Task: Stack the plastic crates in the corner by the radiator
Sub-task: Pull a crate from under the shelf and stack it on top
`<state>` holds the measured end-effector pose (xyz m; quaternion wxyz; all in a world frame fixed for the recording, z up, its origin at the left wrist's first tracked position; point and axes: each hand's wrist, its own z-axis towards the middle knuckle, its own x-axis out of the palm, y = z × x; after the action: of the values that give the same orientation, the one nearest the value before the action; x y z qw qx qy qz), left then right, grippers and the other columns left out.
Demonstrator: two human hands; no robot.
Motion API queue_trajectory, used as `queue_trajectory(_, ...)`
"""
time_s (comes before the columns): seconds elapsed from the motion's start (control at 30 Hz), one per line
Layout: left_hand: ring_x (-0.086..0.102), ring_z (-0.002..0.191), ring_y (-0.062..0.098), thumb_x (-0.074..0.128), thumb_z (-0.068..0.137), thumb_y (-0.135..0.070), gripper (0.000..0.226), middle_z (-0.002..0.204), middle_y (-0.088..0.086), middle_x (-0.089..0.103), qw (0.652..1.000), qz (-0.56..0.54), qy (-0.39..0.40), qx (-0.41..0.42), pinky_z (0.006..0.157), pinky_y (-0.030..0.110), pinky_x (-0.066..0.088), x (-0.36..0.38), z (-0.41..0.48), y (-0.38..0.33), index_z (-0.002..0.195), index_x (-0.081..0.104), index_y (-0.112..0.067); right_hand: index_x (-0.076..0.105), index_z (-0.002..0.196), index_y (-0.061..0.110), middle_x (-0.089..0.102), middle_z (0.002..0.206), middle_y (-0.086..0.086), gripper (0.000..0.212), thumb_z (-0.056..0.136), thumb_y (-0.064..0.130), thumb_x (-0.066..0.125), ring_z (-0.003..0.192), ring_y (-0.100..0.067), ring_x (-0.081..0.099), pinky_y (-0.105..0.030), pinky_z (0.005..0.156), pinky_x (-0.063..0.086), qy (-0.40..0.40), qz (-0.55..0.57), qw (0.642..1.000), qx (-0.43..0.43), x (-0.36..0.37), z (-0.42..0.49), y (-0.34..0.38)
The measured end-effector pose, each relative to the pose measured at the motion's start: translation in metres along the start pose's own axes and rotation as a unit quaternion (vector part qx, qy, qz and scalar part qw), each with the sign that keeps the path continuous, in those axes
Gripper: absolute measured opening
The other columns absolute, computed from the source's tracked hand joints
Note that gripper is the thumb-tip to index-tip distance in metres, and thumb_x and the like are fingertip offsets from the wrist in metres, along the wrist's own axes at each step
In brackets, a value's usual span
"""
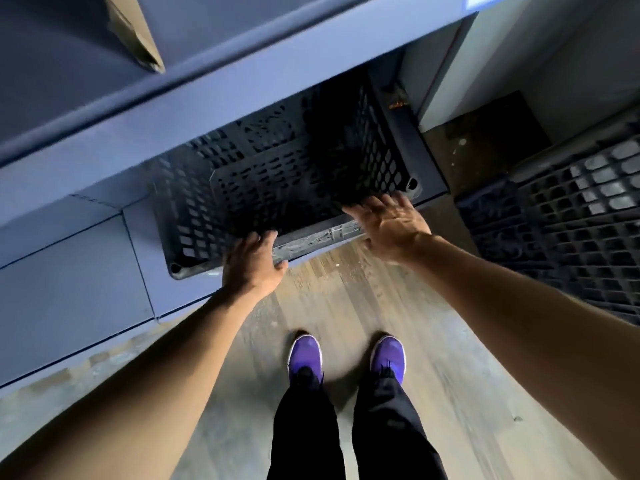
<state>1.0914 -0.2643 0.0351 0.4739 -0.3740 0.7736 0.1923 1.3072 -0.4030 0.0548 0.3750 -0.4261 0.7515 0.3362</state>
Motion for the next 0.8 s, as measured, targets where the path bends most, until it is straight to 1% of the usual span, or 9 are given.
queue_trajectory(0.07,0.054,0.122,0.03,0.06,0.091,-0.04,0.051,0.134,0.007,0.057,1.0,-0.01,0.0,-0.006,0.095,0.038,0.045,0.0,0.01,0.0,0.138,0.047,-0.026,0.027,0.149,0.037,0.04,0.146,-0.001,0.072,0.088,0.022,0.063,0.134,-0.024,0.034,-0.045,0.119,0.014,-0.015,-0.01,1.0,0.014,0.007,0.011,0.0)
queue_trajectory(0.17,0.06,0.113,0.03,0.058,0.094,-0.041,0.041,0.126,0.009,0.064,0.999,-0.009,0.047,0.003,0.09,0.037,0.05,-0.003,0.028,0.01,0.127,0.058,-0.017,0.038,0.144,0.039,0.04,0.142,-0.002,0.061,0.09,0.021,0.062,0.128,-0.025,0.036,-0.043,0.112,0.028,-0.015,-0.014,0.999,0.031,0.004,0.023,0.002)
queue_trajectory(0.27,0.063,0.093,0.028,0.054,0.095,-0.045,0.037,0.102,0.007,0.068,0.996,-0.01,0.088,0.02,0.081,0.039,0.052,-0.002,0.036,0.023,0.106,0.063,-0.011,0.044,0.142,0.036,0.04,0.141,-0.003,0.057,0.09,0.036,0.066,0.13,-0.024,0.035,-0.042,0.105,0.039,0.028,-0.017,0.999,0.022,0.001,0.032,0.004)
queue_trajectory(0.33,0.064,0.088,0.028,0.054,0.096,-0.043,0.035,0.095,0.004,0.066,0.995,-0.034,0.087,0.037,0.079,0.04,0.053,0.002,0.031,0.027,0.101,0.062,-0.01,0.046,0.142,0.032,0.041,0.142,-0.004,0.057,0.089,0.046,0.063,0.131,-0.025,0.036,-0.043,0.104,0.041,0.052,-0.016,0.998,0.015,0.002,0.032,0.006)
queue_trajectory(0.43,0.065,0.082,0.024,0.058,0.095,-0.04,0.029,0.095,0.001,0.07,0.996,-0.007,0.051,0.073,0.073,0.036,0.054,0.006,0.016,0.029,0.109,0.064,-0.015,0.045,0.143,0.031,0.042,0.143,-0.005,0.061,0.088,0.054,0.059,0.131,-0.026,0.038,-0.046,0.102,0.043,0.072,-0.025,0.997,-0.003,0.011,0.023,0.01)
queue_trajectory(0.5,0.068,0.088,0.024,0.059,0.094,-0.04,0.032,0.105,0.001,0.072,0.996,-0.004,0.032,0.083,0.076,0.036,0.056,0.004,0.006,0.03,0.119,0.064,-0.02,0.046,0.141,0.028,0.043,0.141,-0.006,0.062,0.087,0.056,0.059,0.13,-0.027,0.04,-0.046,0.099,0.043,0.09,-0.036,0.995,-0.007,0.016,0.014,0.014)
queue_trajectory(0.57,0.068,0.096,0.024,0.059,0.094,-0.04,0.037,0.113,0.001,0.071,0.995,-0.015,0.025,0.091,0.082,0.036,0.056,-0.001,-0.004,0.03,0.125,0.063,-0.021,0.049,0.137,0.021,0.047,0.136,-0.008,0.054,0.091,0.047,0.057,0.127,-0.028,0.042,-0.045,0.097,0.043,0.095,-0.048,0.994,0.003,0.015,0.007,0.017)
queue_trajectory(0.67,0.068,0.095,0.023,0.058,0.094,-0.043,0.039,0.115,0.001,0.071,0.994,-0.007,0.046,0.095,0.082,0.035,0.056,-0.017,-0.017,0.025,0.127,0.062,-0.022,0.049,0.136,0.015,0.049,0.131,-0.011,0.043,0.094,0.022,0.049,0.121,-0.028,0.046,-0.041,0.092,0.044,0.098,-0.069,0.993,0.015,0.002,-0.005,0.022)
queue_trajectory(0.8,0.064,0.109,0.025,0.057,0.096,-0.038,0.042,0.128,0.002,0.065,0.993,-0.004,0.079,0.088,0.089,0.035,0.052,-0.048,-0.036,0.019,0.136,0.055,-0.024,0.048,0.137,0.011,0.05,0.134,-0.014,0.042,0.098,0.027,0.047,0.122,-0.029,0.049,-0.039,0.092,0.046,0.091,-0.072,0.993,0.021,-0.022,-0.035,0.029)
